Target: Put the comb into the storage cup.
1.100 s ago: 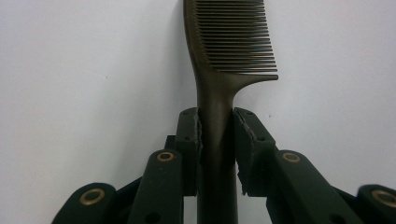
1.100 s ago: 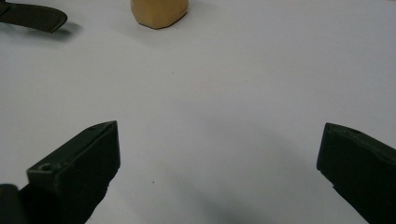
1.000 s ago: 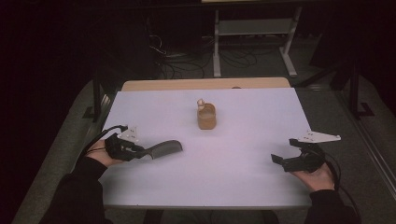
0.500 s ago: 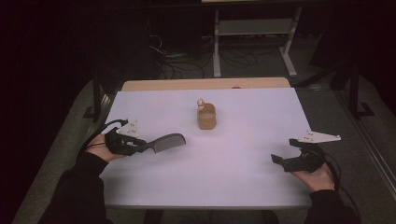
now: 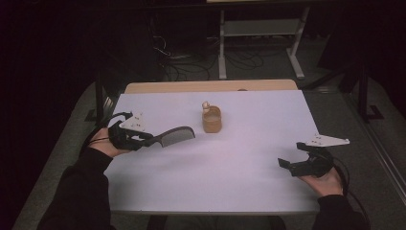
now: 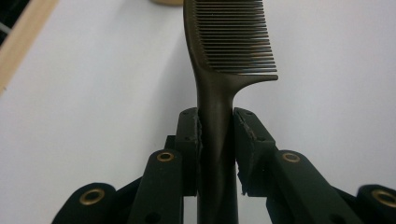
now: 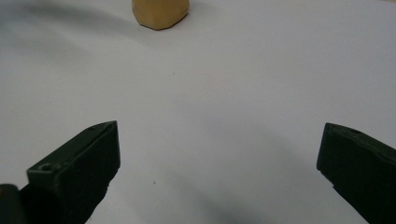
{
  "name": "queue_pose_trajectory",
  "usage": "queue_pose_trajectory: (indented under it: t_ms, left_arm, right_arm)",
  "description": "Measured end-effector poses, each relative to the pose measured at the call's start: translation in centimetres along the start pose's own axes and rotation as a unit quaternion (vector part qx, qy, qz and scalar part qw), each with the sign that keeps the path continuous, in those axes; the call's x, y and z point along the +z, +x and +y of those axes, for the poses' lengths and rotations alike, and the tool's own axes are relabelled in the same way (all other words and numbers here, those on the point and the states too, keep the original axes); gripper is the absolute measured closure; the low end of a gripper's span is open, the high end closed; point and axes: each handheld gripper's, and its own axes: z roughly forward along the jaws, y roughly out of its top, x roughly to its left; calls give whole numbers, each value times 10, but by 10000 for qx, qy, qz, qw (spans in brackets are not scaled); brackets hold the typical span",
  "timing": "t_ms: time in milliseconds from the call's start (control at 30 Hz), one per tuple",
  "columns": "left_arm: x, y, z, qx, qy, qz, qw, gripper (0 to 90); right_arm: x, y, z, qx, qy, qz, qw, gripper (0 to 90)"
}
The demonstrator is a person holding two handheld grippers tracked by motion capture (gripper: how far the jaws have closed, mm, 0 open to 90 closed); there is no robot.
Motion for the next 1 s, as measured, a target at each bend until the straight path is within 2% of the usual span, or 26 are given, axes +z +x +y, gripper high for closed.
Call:
queue_pose_trajectory:
  t_ms: [333,500,667,1000]
  left_arm:
    - [-6,3,21,127,-151,64,9998,733]
    - [-6,6,32,155,-304,88,9994,733]
    - [-4,9,41,226,-318,115,9992,733]
    - [-2,14,54,202,-471,170,9985,733]
  right_arm:
    - [-1,0,0,-8,-17,11,10000,0]
    - [0,0,0,-6,3,13,10000,0]
    - [-1,0,0,-5,-7,13,10000,0]
    - [-1,1,1,-20,-28,21,10000,0]
